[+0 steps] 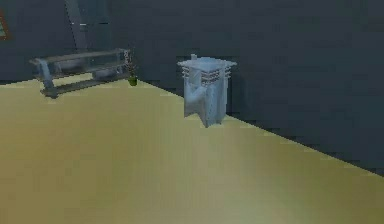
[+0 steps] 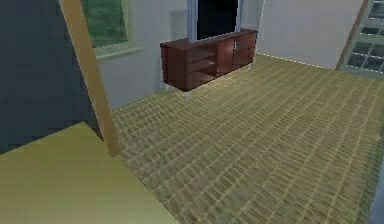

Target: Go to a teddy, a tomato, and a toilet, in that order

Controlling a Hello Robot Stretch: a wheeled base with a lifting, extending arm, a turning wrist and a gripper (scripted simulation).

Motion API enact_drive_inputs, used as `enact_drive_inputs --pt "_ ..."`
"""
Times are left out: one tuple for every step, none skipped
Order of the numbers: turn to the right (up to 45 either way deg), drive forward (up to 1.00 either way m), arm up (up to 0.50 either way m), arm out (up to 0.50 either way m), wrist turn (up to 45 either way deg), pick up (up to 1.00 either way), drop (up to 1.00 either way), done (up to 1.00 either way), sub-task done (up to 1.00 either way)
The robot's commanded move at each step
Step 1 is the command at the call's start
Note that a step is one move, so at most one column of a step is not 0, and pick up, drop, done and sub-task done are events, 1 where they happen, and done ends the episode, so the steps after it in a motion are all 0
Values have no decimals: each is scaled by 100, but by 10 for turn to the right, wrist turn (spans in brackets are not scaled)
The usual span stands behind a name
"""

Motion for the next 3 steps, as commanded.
enact_drive_inputs --pt "-450 0 0 0 0 0 0 0 0" --pt "-330 0 0 0 0 0 0 0 0" --pt "0 100 0 0 0 0 0 0 0"
